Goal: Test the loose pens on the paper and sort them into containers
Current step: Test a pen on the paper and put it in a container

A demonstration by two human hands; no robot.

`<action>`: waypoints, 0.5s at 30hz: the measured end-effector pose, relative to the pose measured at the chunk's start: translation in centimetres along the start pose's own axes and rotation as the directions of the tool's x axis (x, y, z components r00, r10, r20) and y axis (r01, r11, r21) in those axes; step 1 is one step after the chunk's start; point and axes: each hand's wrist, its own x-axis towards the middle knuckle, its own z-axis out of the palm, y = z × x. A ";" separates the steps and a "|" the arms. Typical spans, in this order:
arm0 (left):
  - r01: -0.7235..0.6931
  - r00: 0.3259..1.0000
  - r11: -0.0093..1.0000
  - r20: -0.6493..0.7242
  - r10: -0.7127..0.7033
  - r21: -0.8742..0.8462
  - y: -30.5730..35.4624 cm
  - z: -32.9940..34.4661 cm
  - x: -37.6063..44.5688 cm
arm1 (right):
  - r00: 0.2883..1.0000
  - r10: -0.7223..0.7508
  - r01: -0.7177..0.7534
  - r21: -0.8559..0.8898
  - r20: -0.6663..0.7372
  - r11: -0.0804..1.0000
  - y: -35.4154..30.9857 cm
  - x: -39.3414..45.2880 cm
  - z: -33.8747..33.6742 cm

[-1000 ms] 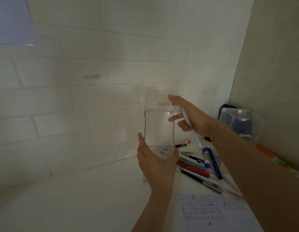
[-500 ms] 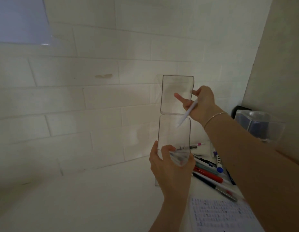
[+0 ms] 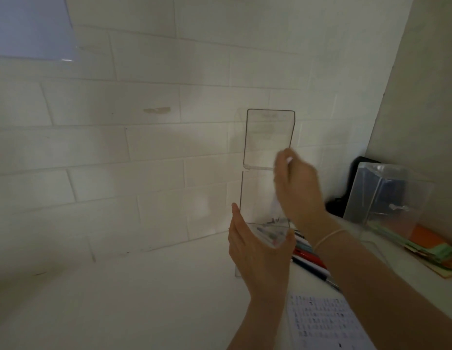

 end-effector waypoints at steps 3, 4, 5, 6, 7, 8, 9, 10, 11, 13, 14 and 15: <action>0.007 1.000 1.000 0.004 -0.007 0.004 0.0 0.1 0.0 | 0.923 0.090 0.007 -0.249 0.374 0.969 0.8 -0.8 1.8; 0.008 1.000 1.000 0.001 -0.008 0.002 0.0 0.1 0.0 | 0.871 0.170 -0.018 -0.316 0.461 0.949 1.1 -0.9 2.2; 0.008 1.000 1.000 0.001 -0.008 -0.004 0.1 0.1 0.0 | 0.818 0.241 -0.049 -0.355 0.522 0.934 1.2 -0.9 2.5; 0.010 1.000 1.000 0.001 -0.010 -0.009 0.1 0.1 0.1 | 0.768 0.298 -0.097 -0.356 0.567 0.929 1.1 -0.9 2.6; 0.012 1.000 1.000 0.001 -0.012 -0.013 0.1 0.1 0.1 | 0.715 0.349 -0.169 -0.335 0.605 0.927 0.9 -0.7 2.6; 0.016 1.000 1.000 0.001 -0.016 -0.015 0.1 0.1 0.1 | 0.659 0.395 -0.251 -0.309 0.640 0.917 0.7 -0.6 2.5; 0.021 1.000 1.000 0.002 -0.021 -0.019 0.2 0.1 0.2 | 0.603 0.431 -0.308 -0.303 0.671 0.902 0.5 -0.4 2.4; 0.022 1.000 1.000 0.001 -0.022 -0.021 0.1 0.1 0.2 | 0.556 0.458 -0.330 -0.322 0.693 0.887 0.3 -0.2 2.4; 0.018 1.000 1.000 -0.005 -0.018 -0.020 0.0 0.1 0.2 | 0.514 0.482 -0.329 -0.356 0.710 0.875 0.1 0.1 2.3; 0.011 1.000 1.000 -0.019 -0.011 -0.014 -0.1 0.0 0.2 | 0.420 0.515 -0.314 -0.412 0.747 0.855 -0.2 0.5 2.4; 0.012 1.000 1.000 -0.021 -0.012 -0.012 -0.2 0.0 0.2 | 0.371 0.525 -0.309 -0.431 0.766 0.848 -0.4 0.6 2.5; 0.013 1.000 1.000 -0.020 -0.013 -0.013 -0.2 0.0 0.3 | 0.333 0.532 -0.301 -0.447 0.778 0.842 -0.4 0.6 2.6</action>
